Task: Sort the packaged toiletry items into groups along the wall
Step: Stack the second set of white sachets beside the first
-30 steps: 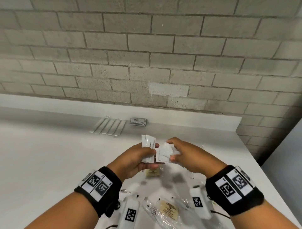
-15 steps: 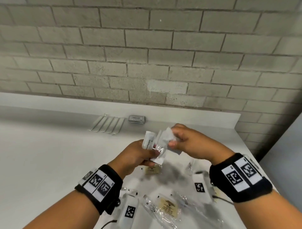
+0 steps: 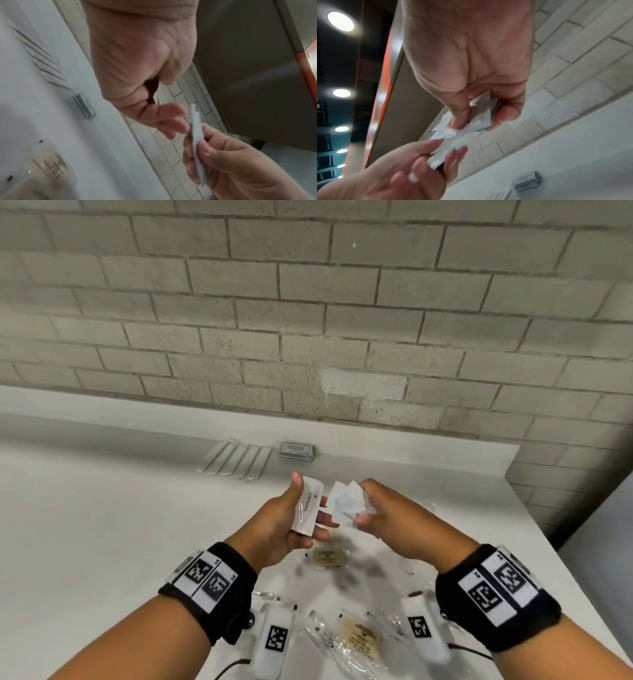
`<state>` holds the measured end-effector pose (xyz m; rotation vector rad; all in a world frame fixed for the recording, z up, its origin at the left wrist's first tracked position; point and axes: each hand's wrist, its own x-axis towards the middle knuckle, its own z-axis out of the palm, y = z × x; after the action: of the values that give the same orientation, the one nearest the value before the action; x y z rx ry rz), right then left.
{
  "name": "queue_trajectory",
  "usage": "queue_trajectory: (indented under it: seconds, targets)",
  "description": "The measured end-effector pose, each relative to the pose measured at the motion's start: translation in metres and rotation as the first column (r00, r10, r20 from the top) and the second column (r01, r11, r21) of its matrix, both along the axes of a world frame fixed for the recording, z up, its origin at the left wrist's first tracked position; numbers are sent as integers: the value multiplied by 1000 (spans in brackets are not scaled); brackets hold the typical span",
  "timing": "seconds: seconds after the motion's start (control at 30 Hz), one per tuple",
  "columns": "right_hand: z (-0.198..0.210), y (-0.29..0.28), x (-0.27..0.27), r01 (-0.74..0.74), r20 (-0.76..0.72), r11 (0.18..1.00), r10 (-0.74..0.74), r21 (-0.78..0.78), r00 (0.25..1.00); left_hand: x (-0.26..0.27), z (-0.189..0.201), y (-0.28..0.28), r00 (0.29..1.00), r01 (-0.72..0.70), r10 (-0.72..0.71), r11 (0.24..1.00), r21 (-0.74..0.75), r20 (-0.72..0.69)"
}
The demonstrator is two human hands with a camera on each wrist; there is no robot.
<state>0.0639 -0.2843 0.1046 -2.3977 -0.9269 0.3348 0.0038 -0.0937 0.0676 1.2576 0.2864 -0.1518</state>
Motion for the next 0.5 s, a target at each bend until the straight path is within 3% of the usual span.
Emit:
queue_trajectory:
  seconds: [0.1, 0.2, 0.3, 0.33, 0.4, 0.43, 0.5]
  targets:
    - [18, 0, 4, -128, 128, 992, 128, -12, 983, 3, 3, 4, 974, 217, -210, 973, 82, -87]
    - [27, 11, -7, -288, 220, 943, 321, -169, 921, 6, 10, 1, 886, 456, -435, 881, 129, -162]
    - [14, 24, -16, -261, 257, 943, 309, -205, 915, 8, 17, -1, 863, 502, -486, 855, 128, -139]
    - [9, 25, -14, -193, 216, 974, 215, -118, 952, 9, 18, 2, 881, 469, -454, 874, 127, -133]
    - [1, 24, -5, 38, -17, 990, -36, 138, 999, 10, 15, 10, 939, 337, -325, 936, 104, -114]
    - [-1, 24, -1, 167, -166, 955, -128, 245, 978, 11, 12, 13, 964, 261, -255, 961, 90, -74]
    - [-7, 26, 3, 330, -419, 858, -153, 393, 895, 13, 6, 10, 988, 143, -147, 987, 77, 53]
